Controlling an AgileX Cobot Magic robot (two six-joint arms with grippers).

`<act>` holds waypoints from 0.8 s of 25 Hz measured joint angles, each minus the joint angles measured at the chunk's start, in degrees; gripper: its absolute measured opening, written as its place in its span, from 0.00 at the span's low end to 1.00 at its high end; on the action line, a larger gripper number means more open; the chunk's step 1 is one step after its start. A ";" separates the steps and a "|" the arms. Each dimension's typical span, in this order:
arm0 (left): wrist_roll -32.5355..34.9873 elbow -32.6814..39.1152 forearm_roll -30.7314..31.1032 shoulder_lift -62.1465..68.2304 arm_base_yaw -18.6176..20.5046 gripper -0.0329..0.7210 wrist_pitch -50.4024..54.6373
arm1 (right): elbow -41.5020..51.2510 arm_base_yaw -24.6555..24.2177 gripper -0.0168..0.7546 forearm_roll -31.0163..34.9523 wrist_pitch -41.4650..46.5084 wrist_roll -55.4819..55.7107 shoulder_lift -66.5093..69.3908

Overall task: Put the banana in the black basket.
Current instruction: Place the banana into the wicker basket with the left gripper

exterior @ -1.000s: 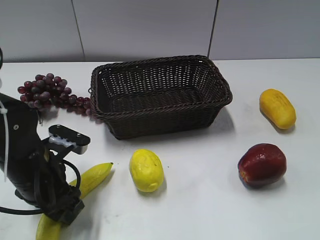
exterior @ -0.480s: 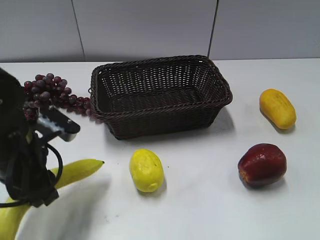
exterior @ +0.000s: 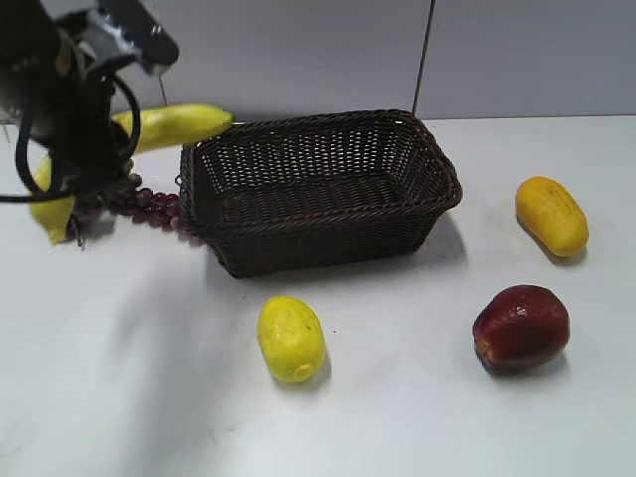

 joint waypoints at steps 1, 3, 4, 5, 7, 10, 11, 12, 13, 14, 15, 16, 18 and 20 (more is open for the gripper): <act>2.26 -1.73 0.28 0.12 0.00 0.46 -2.34 | 0.00 0.00 0.74 0.00 0.00 0.00 0.00; 5.90 -5.23 0.40 1.17 0.00 0.46 -5.94 | 0.00 0.00 0.74 0.00 0.00 0.00 0.00; 7.20 -7.37 0.40 2.21 0.00 0.46 -7.09 | 0.00 0.00 0.74 0.00 0.00 0.00 0.00; 8.13 -9.71 0.41 3.39 0.00 0.46 -7.84 | 0.00 0.00 0.74 0.00 0.00 0.00 0.00; 9.72 -14.28 0.49 7.08 0.00 0.46 -8.37 | 0.00 0.00 0.74 0.00 0.00 0.00 0.00; 11.59 -21.44 0.94 13.33 -0.52 0.46 -8.49 | 0.00 0.00 0.74 0.00 0.00 0.00 0.00; 12.34 -23.88 1.06 15.61 -0.85 0.46 -8.53 | 0.00 0.00 0.74 0.00 0.00 0.00 0.00; 13.19 -26.15 1.23 17.45 -1.39 0.46 -8.53 | 0.00 0.00 0.74 0.00 0.00 0.00 0.00; 13.75 -27.90 1.37 19.58 -2.00 0.46 -8.53 | 0.00 0.00 0.74 0.00 0.00 0.00 0.00; 14.10 -29.83 1.36 21.62 -2.51 0.46 -8.55 | 0.00 0.00 0.74 0.00 0.00 0.00 0.00; 14.28 -31.44 1.36 23.23 -3.10 0.46 -8.60 | 0.00 0.00 0.74 0.00 0.00 0.00 0.00; 14.47 -32.70 1.36 25.01 -3.62 0.46 -8.76 | 0.00 0.00 0.74 0.00 0.00 0.00 0.00; 14.60 -33.94 1.42 28.00 -4.50 0.46 -9.18 | 0.00 0.00 0.74 0.00 0.00 0.00 0.00; 14.67 -34.22 1.47 30.31 -5.28 0.46 -9.85 | 0.00 0.00 0.74 0.00 0.00 0.00 0.00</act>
